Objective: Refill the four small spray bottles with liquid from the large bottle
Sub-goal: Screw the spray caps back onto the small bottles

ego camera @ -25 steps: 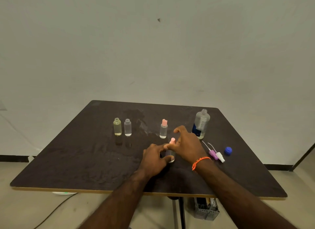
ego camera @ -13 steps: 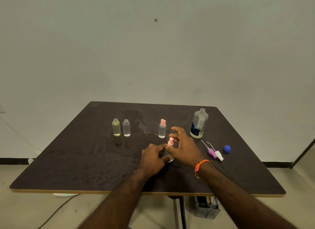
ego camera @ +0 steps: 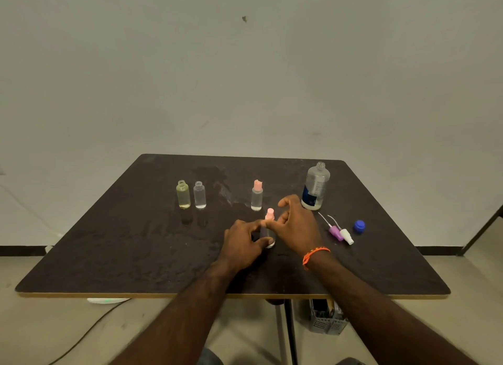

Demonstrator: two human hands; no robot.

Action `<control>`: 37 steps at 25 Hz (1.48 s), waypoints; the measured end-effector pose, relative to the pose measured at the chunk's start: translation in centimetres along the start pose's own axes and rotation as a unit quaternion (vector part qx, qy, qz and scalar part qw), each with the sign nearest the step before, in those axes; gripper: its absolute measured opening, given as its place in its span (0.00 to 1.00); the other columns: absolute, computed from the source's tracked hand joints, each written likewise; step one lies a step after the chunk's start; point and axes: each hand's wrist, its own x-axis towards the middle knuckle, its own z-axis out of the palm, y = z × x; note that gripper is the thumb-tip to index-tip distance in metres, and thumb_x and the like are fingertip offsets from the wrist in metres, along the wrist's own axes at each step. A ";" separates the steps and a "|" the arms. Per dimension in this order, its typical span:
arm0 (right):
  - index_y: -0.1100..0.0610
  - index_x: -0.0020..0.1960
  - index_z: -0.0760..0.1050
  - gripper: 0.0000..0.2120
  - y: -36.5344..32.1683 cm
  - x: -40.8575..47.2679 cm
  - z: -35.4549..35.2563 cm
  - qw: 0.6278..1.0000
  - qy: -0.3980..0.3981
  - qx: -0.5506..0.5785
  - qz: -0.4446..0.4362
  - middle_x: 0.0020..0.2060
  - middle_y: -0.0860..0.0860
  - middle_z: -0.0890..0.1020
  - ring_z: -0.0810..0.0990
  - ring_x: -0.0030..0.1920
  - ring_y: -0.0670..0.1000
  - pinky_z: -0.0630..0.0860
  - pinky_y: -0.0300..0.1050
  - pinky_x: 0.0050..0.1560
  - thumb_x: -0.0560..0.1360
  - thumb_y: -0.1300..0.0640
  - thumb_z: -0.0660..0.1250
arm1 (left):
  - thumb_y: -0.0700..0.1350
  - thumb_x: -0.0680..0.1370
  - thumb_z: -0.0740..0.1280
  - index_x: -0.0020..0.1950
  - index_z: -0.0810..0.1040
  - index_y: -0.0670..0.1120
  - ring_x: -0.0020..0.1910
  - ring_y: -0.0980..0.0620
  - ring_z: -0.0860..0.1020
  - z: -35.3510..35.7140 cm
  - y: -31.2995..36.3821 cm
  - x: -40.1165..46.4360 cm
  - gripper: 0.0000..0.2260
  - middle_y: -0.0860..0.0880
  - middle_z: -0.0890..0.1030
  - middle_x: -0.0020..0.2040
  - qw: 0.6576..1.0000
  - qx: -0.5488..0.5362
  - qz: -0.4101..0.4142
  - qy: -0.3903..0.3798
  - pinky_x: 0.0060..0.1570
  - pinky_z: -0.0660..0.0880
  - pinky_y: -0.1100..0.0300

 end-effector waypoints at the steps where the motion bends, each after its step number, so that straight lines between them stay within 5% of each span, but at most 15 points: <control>1: 0.46 0.62 0.67 0.31 0.1 -0.2 0.2 1.000 -0.009 0.006 -0.002 0.49 0.41 0.80 0.80 0.47 0.43 0.78 0.44 0.48 0.66 0.42 0.79 | 0.67 0.70 0.66 0.64 0.78 0.65 0.56 0.55 0.80 -0.1 0.1 0.0 0.23 0.62 0.85 0.49 1.000 0.003 0.005 0.000 0.61 0.77 0.42; 4: 0.45 0.66 0.67 0.25 0.7 -0.3 0.6 0.998 -0.038 0.051 -0.018 0.59 0.45 0.81 0.80 0.58 0.45 0.77 0.43 0.57 0.73 0.50 0.74 | 0.66 0.71 0.68 0.64 0.78 0.66 0.55 0.57 0.80 0.1 -0.2 0.1 0.21 0.63 0.84 0.49 1.000 0.016 0.010 -0.003 0.60 0.77 0.43; 7: 0.47 0.51 0.70 0.11 0.3 -0.1 0.5 0.999 0.009 0.025 -0.020 0.47 0.46 0.83 0.82 0.47 0.43 0.81 0.44 0.48 0.75 0.52 0.72 | 0.64 0.73 0.70 0.63 0.80 0.65 0.54 0.59 0.80 0.3 -0.3 0.1 0.19 0.64 0.84 0.48 1.000 0.020 0.006 0.003 0.59 0.78 0.43; 9: 0.49 0.46 0.69 0.11 -0.3 -0.4 0.9 0.999 0.040 -0.001 -0.011 0.39 0.45 0.80 0.80 0.40 0.43 0.80 0.44 0.41 0.75 0.53 0.72 | 0.61 0.74 0.72 0.63 0.81 0.63 0.56 0.56 0.78 0.3 -0.2 0.0 0.18 0.62 0.83 0.48 1.000 0.017 -0.003 0.009 0.61 0.76 0.42; 15: 0.49 0.51 0.74 0.10 -0.5 -1.5 2.1 0.998 0.058 0.025 0.028 0.44 0.40 0.78 0.78 0.46 0.41 0.70 0.30 0.39 0.74 0.50 0.73 | 0.55 0.77 0.74 0.66 0.81 0.60 0.60 0.51 0.73 -0.4 0.1 -0.2 0.18 0.56 0.84 0.56 0.999 0.051 -0.010 0.015 0.63 0.71 0.44; 20: 0.54 0.55 0.80 0.09 -1.7 0.4 4.5 0.994 0.025 0.078 0.076 0.48 0.47 0.84 0.82 0.48 0.44 0.80 0.42 0.52 0.76 0.55 0.71 | 0.56 0.78 0.73 0.66 0.80 0.57 0.62 0.48 0.74 -2.5 -0.9 1.6 0.17 0.53 0.83 0.57 0.987 0.142 -0.053 0.056 0.62 0.72 0.44; 25: 0.58 0.63 0.80 0.18 -2.4 3.9 7.4 0.989 0.021 0.113 0.092 0.57 0.53 0.84 0.81 0.58 0.51 0.77 0.44 0.62 0.75 0.64 0.64 | 0.58 0.76 0.74 0.59 0.84 0.57 0.57 0.48 0.78 -4.2 -4.1 5.9 0.13 0.55 0.86 0.52 0.983 0.155 -0.062 0.074 0.60 0.75 0.45; 33: 0.60 0.64 0.79 0.19 -1.9 6.1 9.0 0.995 0.004 0.080 0.061 0.57 0.56 0.83 0.81 0.55 0.52 0.65 0.18 0.44 0.76 0.70 0.60 | 0.58 0.74 0.75 0.53 0.84 0.57 0.56 0.51 0.79 -3.8 -6.4 10.9 0.10 0.58 0.86 0.50 0.984 0.164 -0.051 0.053 0.59 0.78 0.43; 37: 0.63 0.61 0.79 0.17 -1.9 6.2 8.8 0.996 -0.008 0.075 0.049 0.55 0.56 0.84 0.76 0.44 0.45 0.67 0.18 0.36 0.75 0.69 0.61 | 0.60 0.73 0.72 0.58 0.81 0.57 0.55 0.49 0.82 -3.5 -7.6 11.7 0.16 0.56 0.86 0.51 0.983 0.171 -0.043 0.042 0.57 0.80 0.43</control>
